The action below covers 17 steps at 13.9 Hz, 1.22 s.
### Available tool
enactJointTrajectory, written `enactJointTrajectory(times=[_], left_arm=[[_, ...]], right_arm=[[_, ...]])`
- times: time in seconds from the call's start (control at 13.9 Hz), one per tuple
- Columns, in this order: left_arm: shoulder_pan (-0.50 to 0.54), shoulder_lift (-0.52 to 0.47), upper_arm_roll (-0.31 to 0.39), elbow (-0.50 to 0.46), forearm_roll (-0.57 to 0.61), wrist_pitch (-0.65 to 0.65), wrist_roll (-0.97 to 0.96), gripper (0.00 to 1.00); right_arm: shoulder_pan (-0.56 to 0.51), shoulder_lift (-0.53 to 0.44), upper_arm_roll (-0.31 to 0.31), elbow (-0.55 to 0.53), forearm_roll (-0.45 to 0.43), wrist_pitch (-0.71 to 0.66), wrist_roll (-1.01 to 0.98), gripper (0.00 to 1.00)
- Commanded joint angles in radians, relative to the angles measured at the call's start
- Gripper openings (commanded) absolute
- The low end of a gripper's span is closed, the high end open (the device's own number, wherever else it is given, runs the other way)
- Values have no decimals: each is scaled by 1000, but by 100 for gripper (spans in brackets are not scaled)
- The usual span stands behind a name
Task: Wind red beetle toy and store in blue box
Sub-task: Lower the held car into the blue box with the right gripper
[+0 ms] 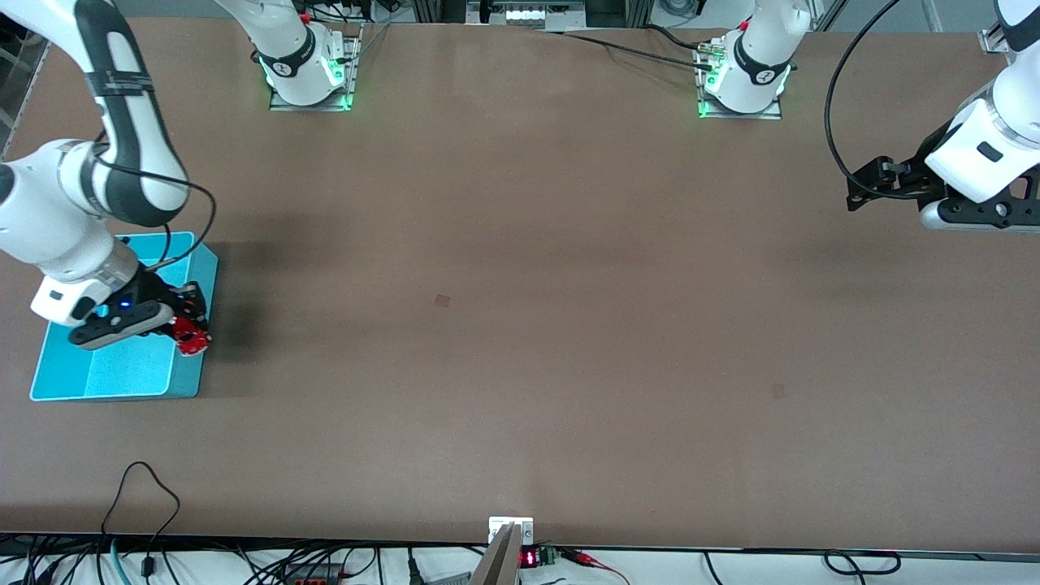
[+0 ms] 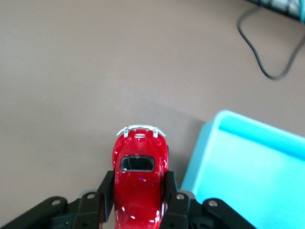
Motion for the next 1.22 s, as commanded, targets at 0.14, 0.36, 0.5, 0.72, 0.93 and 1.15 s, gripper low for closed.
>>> enactJointTrajectory(times=[0.14,0.36,0.5,0.72,0.93,1.15], left_arm=[[-6,1,10,11,8,-15,5,100],[-6,4,11,17,10,-18,5,100],[-6,4,7,20,10,-46,4,100],[-6,4,7,21,10,-69,5,100],[-6,2,7,26,11,-75,8,100],[-6,2,7,52,10,-119,14,100]], right_arm=[[-95,13,10,15,14,-32,38,0],[-157,49,-1,15,-44,8,32,0],[-180,79,-3,12,-58,9,38,0],[-188,127,-9,12,-58,22,44,2],[-200,191,-9,15,-54,71,79,1],[-218,242,-9,17,-44,106,82,4]])
